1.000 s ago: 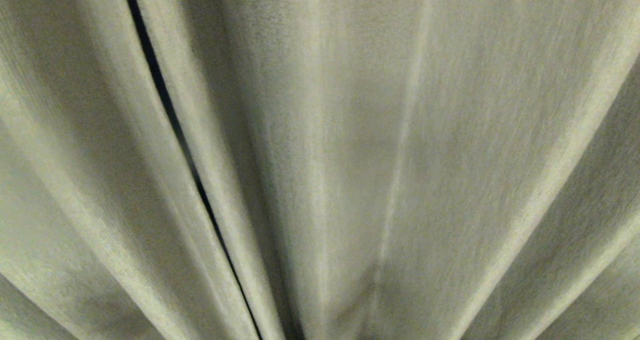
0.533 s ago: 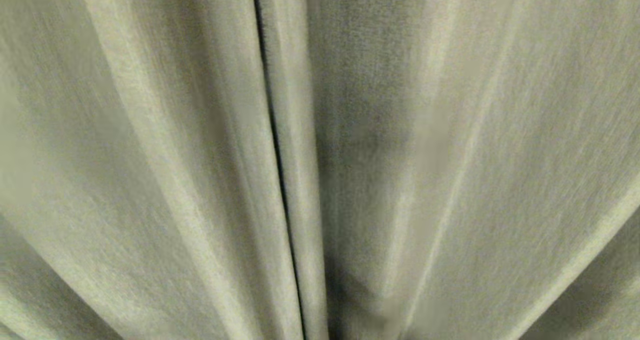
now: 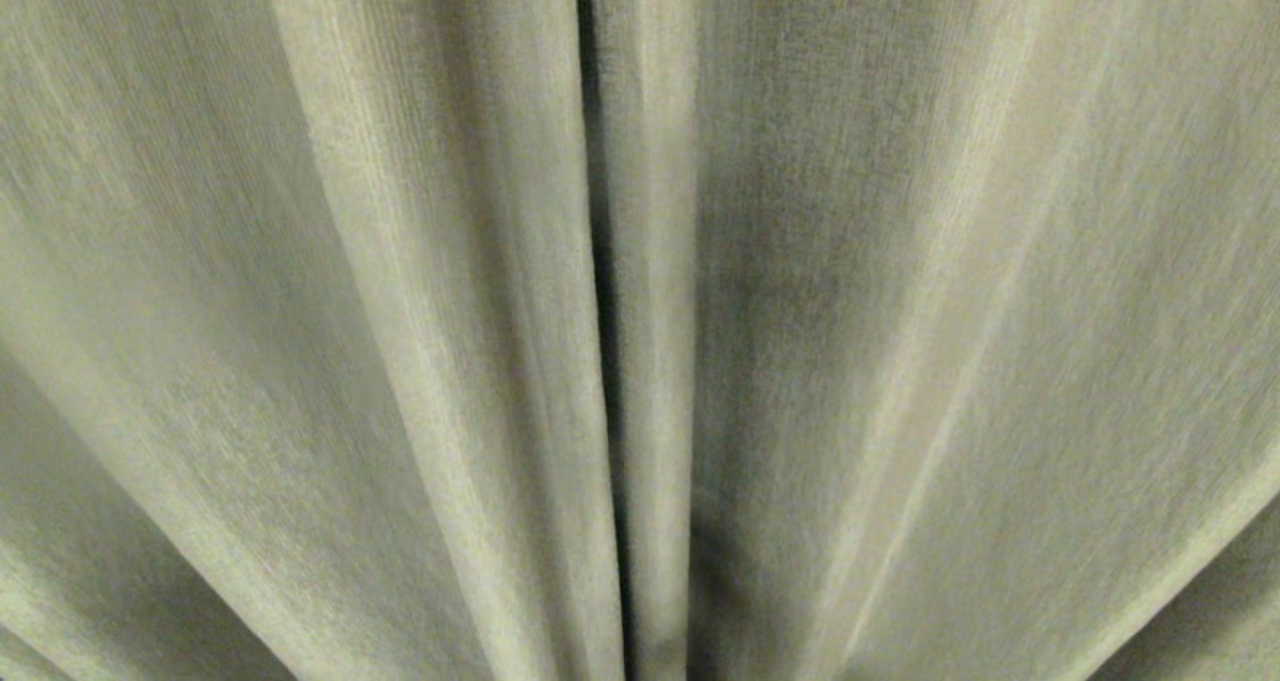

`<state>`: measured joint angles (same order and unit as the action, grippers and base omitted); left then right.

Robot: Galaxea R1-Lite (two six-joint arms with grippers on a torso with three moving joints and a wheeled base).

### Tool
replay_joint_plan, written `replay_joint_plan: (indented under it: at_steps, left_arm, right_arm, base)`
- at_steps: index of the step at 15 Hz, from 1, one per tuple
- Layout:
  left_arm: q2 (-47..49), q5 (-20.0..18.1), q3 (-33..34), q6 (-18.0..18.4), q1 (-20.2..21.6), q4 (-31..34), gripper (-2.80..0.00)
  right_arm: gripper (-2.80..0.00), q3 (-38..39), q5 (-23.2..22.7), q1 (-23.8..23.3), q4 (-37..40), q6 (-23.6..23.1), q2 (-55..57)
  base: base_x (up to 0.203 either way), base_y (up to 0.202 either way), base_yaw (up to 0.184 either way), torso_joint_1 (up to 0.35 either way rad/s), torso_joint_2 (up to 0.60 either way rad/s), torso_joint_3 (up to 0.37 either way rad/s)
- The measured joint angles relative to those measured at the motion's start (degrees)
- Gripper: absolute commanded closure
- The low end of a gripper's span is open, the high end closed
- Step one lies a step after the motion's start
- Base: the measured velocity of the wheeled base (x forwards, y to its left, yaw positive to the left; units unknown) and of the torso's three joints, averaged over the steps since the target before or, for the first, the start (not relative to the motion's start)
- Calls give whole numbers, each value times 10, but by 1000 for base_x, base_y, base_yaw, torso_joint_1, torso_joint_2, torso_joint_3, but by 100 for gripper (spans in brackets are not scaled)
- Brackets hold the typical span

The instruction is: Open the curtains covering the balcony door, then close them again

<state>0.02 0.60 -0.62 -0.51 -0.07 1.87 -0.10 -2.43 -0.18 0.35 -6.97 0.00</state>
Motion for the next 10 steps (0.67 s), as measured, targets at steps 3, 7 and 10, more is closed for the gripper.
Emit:
replay_joint_plan:
  at_steps: [3, 7, 10]
  left_arm:
    - [0, 0, 0, -1, 0, 0, 0]
    - [0, 0, 0, -1, 0, 0, 0]
    - [0, 0, 0, -1, 0, 0, 0]
  right_arm:
    - [0, 0, 0, 0, 0, 0, 0]
    - [0, 0, 0, 0, 0, 0, 0]
    - [0, 0, 0, 0, 0, 0, 0]
  base:
    - [-100, 0, 1, 10, 2, 2]
    - [-185, 0, -3, -8, 4, 7]
    - [-22, 0, 0, 0, 2, 1]
